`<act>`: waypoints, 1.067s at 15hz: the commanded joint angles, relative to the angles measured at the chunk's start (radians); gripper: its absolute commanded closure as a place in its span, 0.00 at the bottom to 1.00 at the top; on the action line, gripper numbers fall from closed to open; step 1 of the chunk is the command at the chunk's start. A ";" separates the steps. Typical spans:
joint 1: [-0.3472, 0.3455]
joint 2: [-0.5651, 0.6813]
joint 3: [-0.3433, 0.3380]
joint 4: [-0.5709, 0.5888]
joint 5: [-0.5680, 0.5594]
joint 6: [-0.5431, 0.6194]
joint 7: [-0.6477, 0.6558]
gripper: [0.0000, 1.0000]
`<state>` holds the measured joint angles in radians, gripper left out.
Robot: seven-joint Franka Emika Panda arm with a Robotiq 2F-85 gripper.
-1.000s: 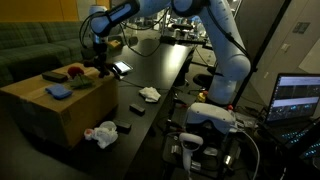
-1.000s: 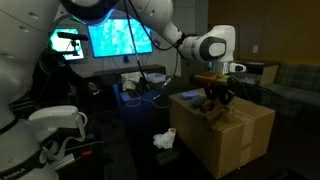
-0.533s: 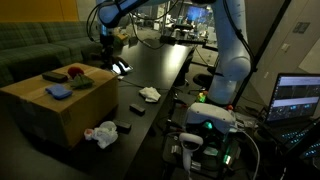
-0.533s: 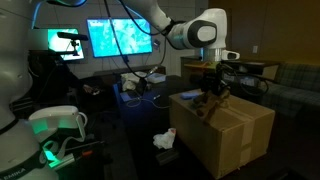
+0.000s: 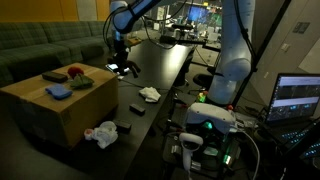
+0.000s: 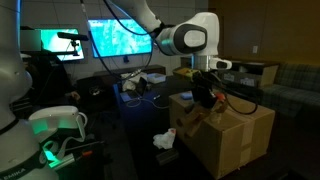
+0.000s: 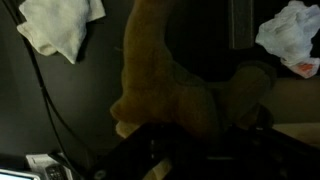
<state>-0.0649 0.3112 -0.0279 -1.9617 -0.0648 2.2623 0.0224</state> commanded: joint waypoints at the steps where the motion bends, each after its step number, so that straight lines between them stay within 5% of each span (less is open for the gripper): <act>1: 0.024 0.014 -0.052 -0.057 -0.054 0.080 0.136 0.96; 12: -0.015 0.328 -0.145 0.116 -0.078 0.181 0.153 0.95; 13: -0.019 0.346 -0.149 0.134 -0.074 0.182 0.152 0.58; 16: -0.033 0.389 -0.155 0.173 -0.059 0.190 0.164 0.44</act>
<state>-0.0908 0.6548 -0.1727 -1.8487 -0.1430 2.4392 0.1754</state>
